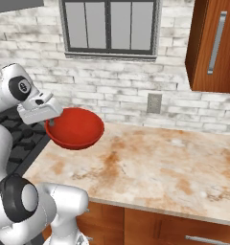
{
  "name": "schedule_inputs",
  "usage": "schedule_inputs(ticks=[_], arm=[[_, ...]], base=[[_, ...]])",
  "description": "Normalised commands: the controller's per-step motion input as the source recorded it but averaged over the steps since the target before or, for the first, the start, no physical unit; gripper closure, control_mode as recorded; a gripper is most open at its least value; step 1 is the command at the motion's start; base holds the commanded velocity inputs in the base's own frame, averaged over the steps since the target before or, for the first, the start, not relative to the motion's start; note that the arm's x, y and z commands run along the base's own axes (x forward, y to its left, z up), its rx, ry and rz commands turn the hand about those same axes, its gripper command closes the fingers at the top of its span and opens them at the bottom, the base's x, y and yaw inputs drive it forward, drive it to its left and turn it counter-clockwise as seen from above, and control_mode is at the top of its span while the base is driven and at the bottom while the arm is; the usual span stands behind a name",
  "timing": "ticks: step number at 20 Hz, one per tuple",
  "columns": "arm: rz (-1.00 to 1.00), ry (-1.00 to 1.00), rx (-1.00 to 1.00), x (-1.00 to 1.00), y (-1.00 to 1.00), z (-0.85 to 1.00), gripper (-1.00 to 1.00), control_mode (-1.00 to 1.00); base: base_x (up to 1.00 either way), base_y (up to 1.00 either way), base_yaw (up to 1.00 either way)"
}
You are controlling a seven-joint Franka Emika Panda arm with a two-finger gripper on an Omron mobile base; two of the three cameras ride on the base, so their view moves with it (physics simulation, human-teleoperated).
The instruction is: Pick the cup and bowl from the counter and place them on the counter next to the sink.
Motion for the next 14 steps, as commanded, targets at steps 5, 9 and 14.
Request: schedule_inputs(ticks=[5, 9, 14], arm=[[0.0, 0.0, 0.0, 0.0, 0.0, 0.0, 1.0, -1.0], [0.0, 0.0, 0.0, 0.0, 0.0, 0.0, 1.0, 1.0], [0.0, 0.0, 0.0, 0.0, 0.0, 0.0, 1.0, 1.0]], base=[[0.0, 0.0, 0.0], [-0.04, 0.01, 0.0], [-0.91, 0.23, 0.0]])
